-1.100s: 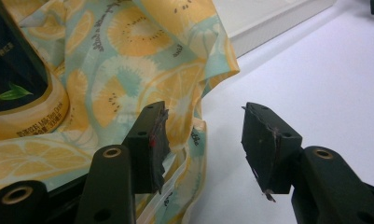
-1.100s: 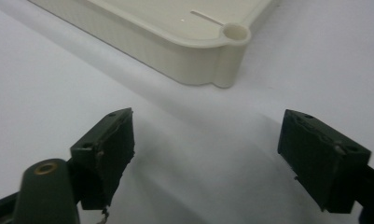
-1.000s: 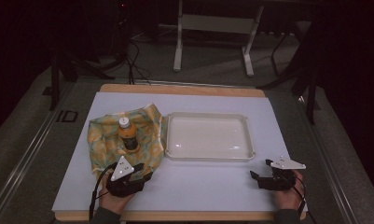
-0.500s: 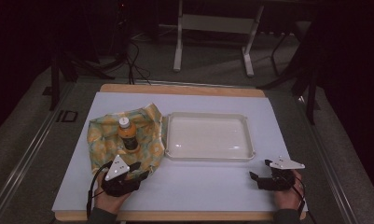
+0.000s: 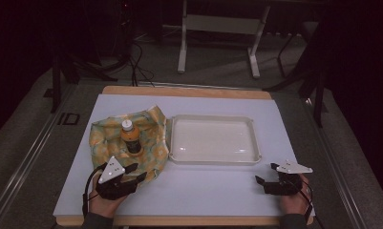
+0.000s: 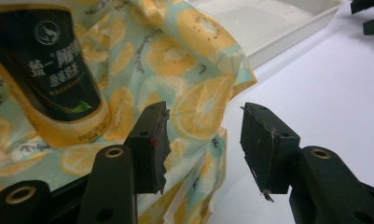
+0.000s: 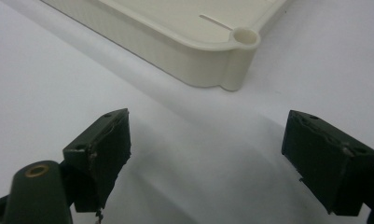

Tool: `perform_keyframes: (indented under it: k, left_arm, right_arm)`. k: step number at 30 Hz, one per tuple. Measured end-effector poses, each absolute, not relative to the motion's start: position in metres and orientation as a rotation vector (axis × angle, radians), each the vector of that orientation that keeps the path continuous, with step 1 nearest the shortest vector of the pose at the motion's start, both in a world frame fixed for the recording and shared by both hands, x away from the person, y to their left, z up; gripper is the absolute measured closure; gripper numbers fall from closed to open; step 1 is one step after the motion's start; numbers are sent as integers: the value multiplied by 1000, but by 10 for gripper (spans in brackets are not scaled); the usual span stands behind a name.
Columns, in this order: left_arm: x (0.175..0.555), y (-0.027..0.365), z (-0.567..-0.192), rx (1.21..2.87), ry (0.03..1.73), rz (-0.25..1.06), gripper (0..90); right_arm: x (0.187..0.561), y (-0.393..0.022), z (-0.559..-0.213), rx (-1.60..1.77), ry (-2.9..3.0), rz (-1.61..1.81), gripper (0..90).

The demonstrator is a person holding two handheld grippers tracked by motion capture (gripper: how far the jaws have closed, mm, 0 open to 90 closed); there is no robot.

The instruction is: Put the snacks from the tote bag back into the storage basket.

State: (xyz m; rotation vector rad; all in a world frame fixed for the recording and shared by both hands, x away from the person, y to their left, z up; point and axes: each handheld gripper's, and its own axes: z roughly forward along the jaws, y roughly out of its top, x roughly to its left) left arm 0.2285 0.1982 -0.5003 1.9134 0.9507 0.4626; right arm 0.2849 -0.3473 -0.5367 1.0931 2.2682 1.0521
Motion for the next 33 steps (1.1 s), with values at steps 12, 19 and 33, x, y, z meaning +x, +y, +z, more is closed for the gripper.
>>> perform_keyframes:
  k: [12,19,33]
  left_arm:
    - [233,208,-493,1932,943,454,530]
    - [240,217,-487,1929,943,452,536]
    - [248,226,-480,1944,935,442,547]
  right_arm:
    - [284,-347,-537,1076,2279,1068,151]
    - [284,-348,-536,1073,2277,1081,151]
    - [284,-348,-536,1066,2279,1080,151]
